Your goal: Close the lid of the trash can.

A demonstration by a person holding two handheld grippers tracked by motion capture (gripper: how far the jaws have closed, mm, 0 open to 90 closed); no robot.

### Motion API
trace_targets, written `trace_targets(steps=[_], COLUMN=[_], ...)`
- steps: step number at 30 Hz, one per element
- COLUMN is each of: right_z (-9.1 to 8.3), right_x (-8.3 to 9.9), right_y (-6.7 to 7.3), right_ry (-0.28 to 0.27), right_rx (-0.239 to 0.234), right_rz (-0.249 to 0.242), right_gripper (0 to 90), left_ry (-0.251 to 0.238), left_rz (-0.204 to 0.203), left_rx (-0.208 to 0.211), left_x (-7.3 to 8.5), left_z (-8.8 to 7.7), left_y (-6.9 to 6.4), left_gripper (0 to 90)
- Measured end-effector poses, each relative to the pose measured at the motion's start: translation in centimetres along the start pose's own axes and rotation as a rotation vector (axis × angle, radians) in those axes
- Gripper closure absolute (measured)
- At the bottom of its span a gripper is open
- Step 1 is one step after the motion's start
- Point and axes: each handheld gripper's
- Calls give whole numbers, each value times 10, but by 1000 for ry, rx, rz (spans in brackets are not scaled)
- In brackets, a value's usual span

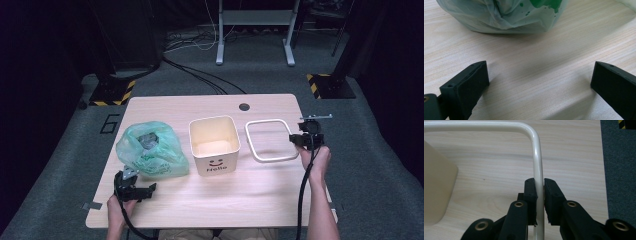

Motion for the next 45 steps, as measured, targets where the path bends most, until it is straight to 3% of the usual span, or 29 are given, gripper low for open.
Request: trace_targets(steps=[22,26,27,29,30,31,34,45], right_z=[-8,-9,-8,-8,-8,-8,-8,-10], right_x=[-15,-18,-19,-20,-21,-22,-24,-27], right_y=[10,13,14,15,16,17,19,20], right_ry=[-23,-24,-25,-24,-26,-25,-28,-34], right_rx=[-18,-22,-22,-26,-27,-29,-32,-37], right_rz=[-25,-29,-33,-31,-35,-33,-38,-36], right_gripper=[808,809,808,808,809,808,808,808], left_ry=[6,6,5,8,4,-13,8,-8], left_rz=[15,28,51,55,53,26,55,63], left_rx=[4,20,77,88,94,50,36,123], left_x=[0,1,0,1,1,2,3,1], left_z=[-1,-2,0,-1,-1,-3,-7,-7], left_y=[-1,-2,0,-1,-2,-5,-8,-35], left_gripper=[22,22,22,23,25,31,39,38])
Point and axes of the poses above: each handheld gripper's, and its own axes: z roughly forward along the jaws, x roughly out of its underside, y roughly to its left, and after that the axes turned 7 degrees about -y, right-handed
